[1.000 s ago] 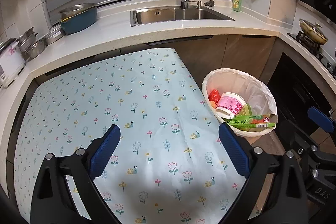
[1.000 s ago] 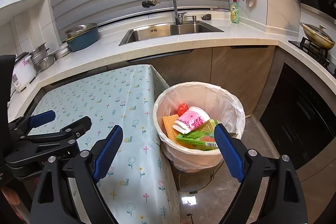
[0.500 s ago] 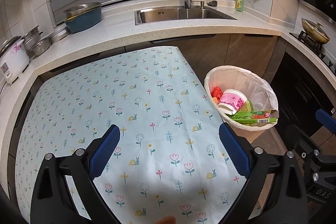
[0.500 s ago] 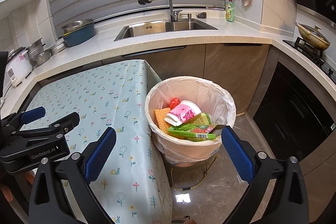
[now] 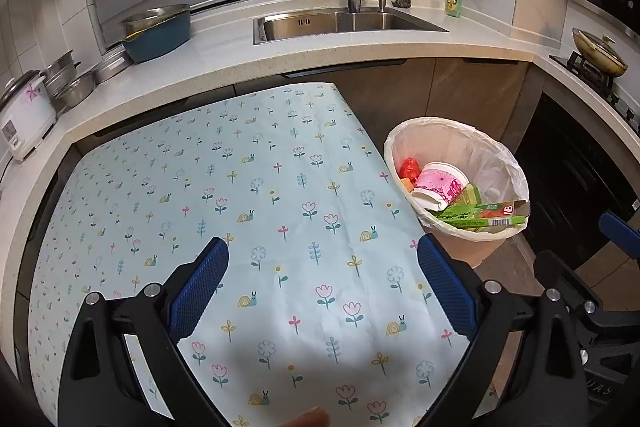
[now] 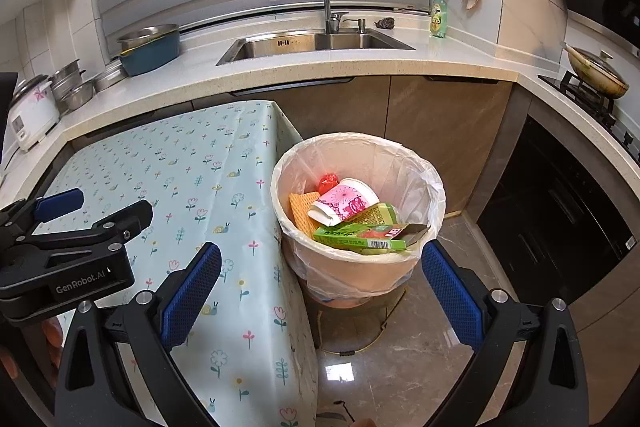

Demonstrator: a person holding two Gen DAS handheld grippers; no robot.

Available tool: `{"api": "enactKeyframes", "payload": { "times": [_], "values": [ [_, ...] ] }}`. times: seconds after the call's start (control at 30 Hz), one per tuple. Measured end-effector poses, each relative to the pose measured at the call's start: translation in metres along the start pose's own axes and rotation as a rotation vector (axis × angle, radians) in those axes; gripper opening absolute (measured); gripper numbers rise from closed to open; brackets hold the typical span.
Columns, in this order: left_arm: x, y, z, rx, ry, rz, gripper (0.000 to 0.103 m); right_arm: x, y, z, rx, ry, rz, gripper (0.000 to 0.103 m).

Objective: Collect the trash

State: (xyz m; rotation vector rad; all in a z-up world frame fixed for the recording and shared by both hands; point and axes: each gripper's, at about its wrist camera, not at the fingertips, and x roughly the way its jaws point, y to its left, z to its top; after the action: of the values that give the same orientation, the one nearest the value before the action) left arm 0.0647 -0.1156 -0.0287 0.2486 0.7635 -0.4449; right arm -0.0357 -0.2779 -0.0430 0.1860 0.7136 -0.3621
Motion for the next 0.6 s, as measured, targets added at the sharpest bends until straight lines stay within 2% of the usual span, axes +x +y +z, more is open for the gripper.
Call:
{"api": "enactKeyframes", "payload": {
  "times": [0.6],
  "values": [
    [0.0022, -0.0004, -0.0049, -0.018, 0.013, 0.024, 0.091, 0.0031, 0.0031, -0.0079, -0.021, 0.011, -0.009, 0.097]
  ]
}}
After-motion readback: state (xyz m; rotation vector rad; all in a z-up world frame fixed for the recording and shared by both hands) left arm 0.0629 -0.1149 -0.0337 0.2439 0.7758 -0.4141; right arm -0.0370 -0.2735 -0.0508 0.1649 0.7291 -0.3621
